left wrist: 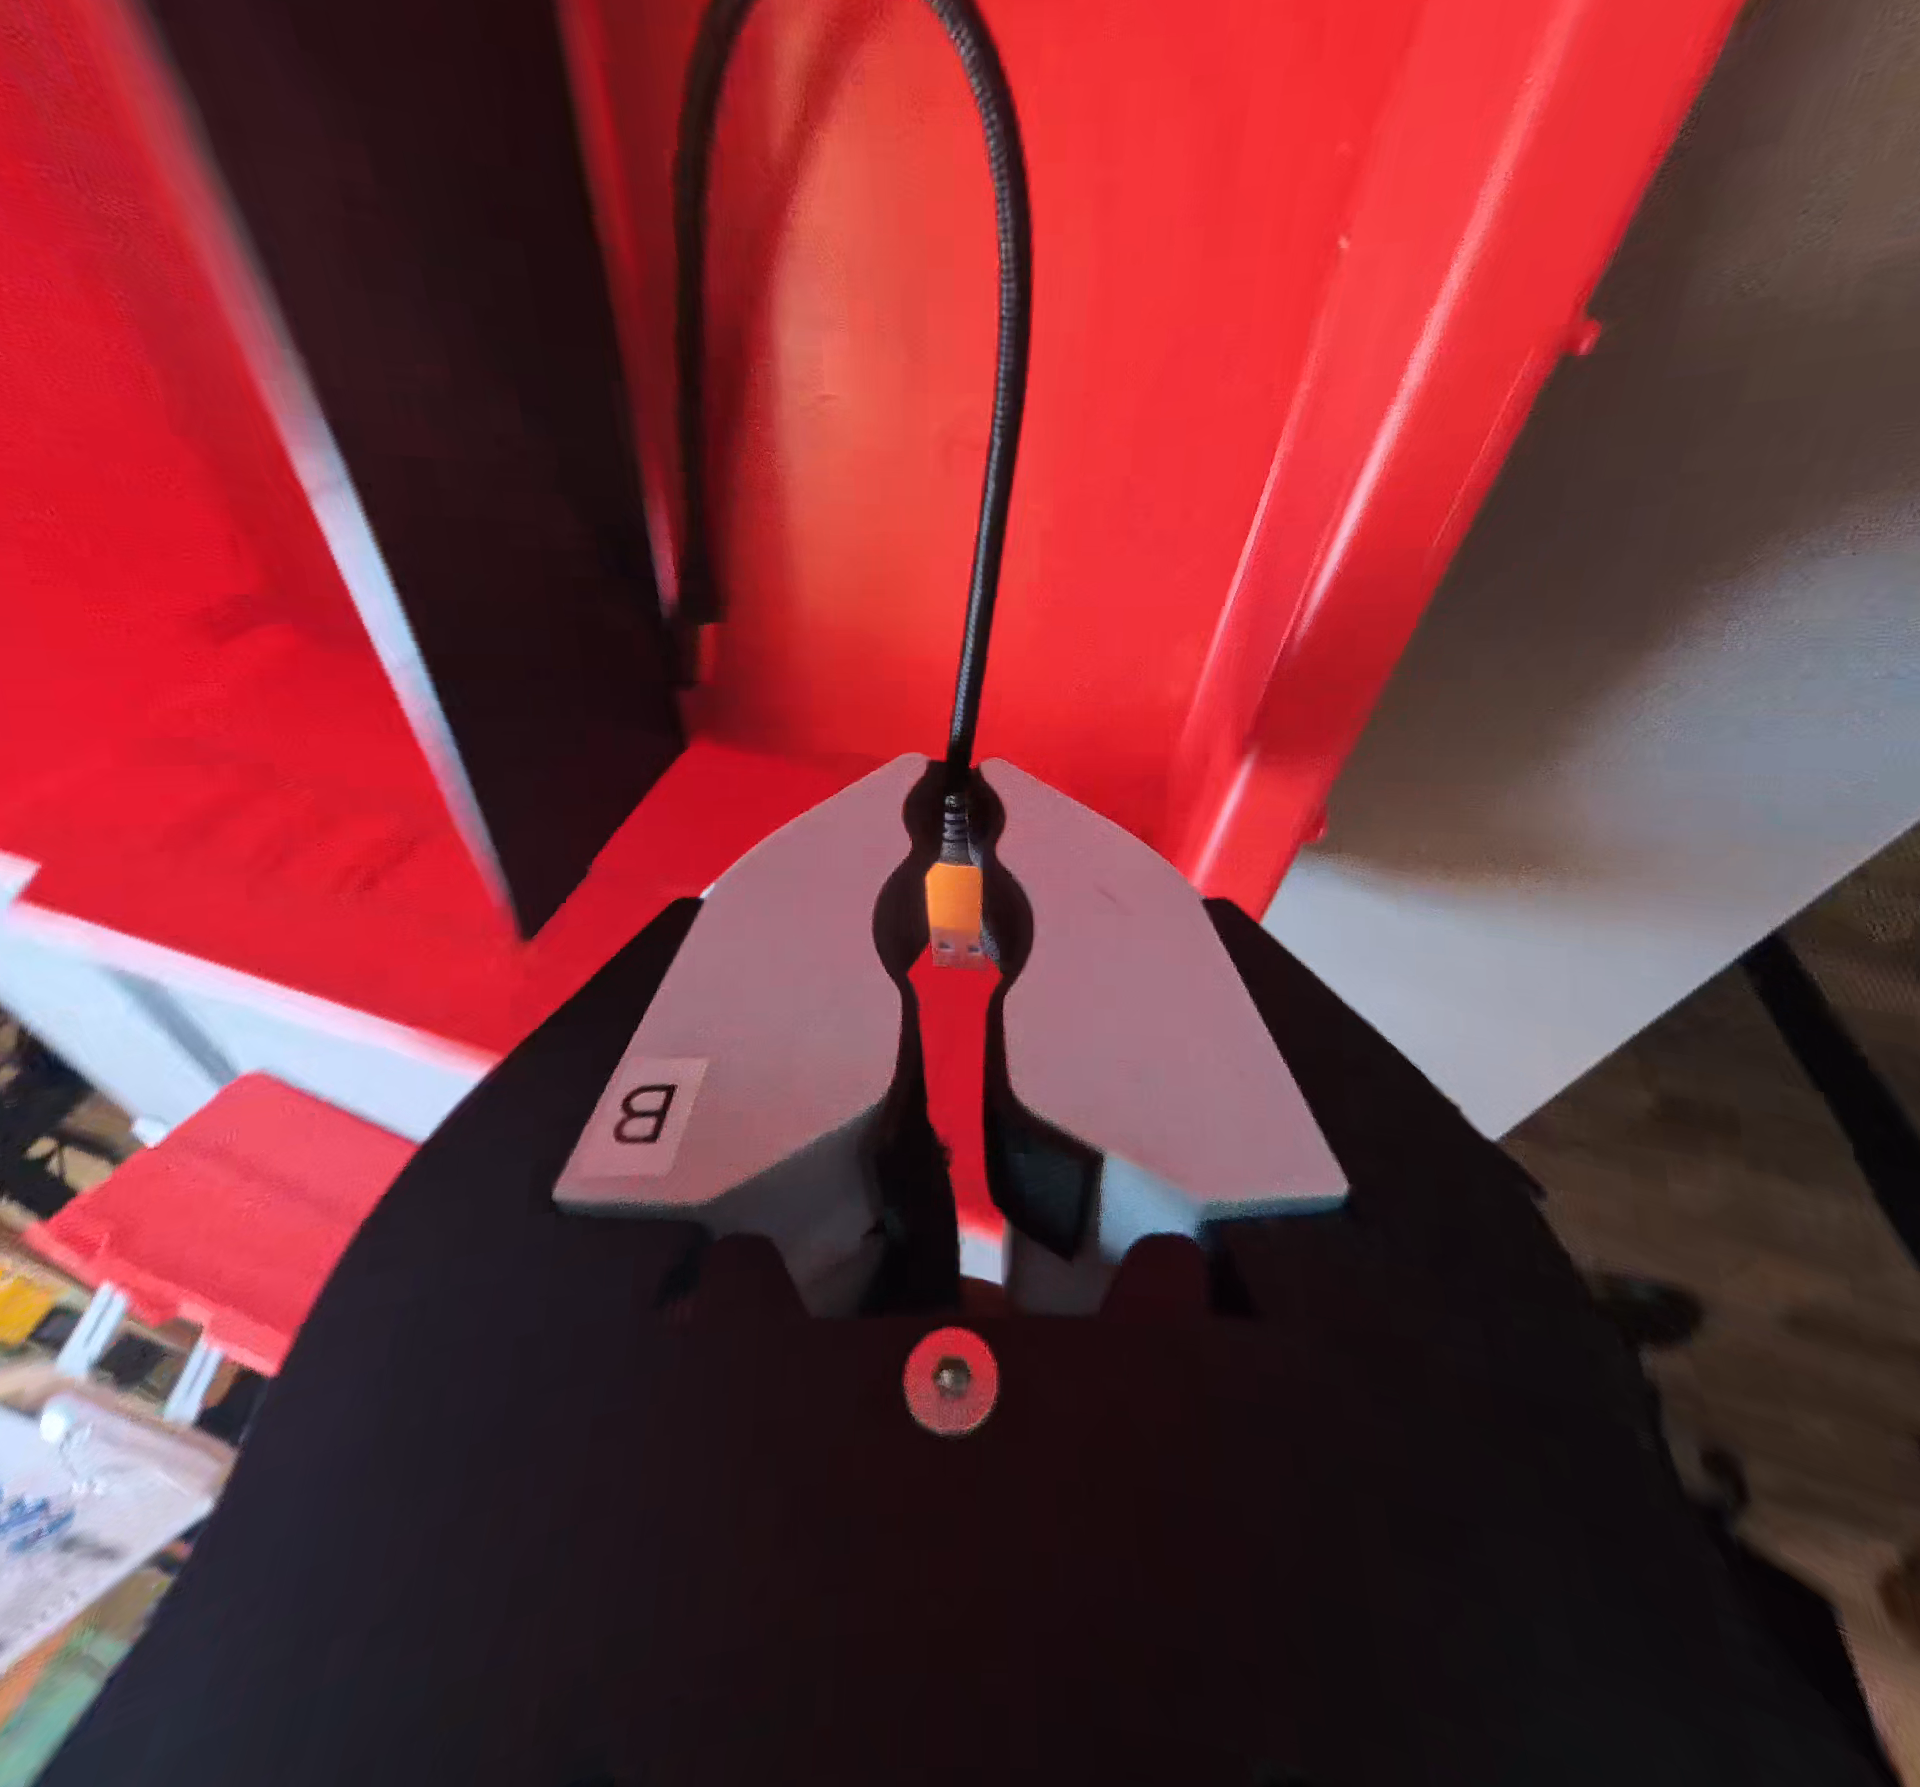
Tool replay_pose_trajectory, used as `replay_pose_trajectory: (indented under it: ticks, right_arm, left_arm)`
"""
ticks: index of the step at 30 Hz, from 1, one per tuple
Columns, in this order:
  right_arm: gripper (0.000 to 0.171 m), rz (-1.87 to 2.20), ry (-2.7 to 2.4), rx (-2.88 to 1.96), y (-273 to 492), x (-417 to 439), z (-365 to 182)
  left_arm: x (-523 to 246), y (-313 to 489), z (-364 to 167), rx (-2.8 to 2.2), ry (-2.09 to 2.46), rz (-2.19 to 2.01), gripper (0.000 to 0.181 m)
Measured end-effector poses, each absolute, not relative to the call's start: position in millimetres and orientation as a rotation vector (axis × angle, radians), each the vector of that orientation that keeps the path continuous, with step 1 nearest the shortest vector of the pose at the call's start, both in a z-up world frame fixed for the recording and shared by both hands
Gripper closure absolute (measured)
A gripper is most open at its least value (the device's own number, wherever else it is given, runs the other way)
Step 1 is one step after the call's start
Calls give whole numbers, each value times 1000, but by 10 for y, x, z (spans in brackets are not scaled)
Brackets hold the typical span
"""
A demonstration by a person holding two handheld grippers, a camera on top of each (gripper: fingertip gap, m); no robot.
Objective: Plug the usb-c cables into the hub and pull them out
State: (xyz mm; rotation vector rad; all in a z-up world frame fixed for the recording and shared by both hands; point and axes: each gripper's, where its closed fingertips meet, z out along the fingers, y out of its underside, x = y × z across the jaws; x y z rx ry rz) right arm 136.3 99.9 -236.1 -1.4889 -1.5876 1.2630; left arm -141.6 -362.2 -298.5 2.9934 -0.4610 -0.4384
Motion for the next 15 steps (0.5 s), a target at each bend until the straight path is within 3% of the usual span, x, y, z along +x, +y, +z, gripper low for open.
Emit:
replay_pose_trajectory:
  ticks: [10,15]
  right_arm:
    - [126,1371,-1620,-1428,714,1295,-2304]
    - [121,1547,-1652,-1266,251,1228,-2145]
  left_arm:
    - [-1182,-2925,-1097,3791,-17,-1582,177]
    - [-465,-2477,-727,4312,-65,-1723,176]
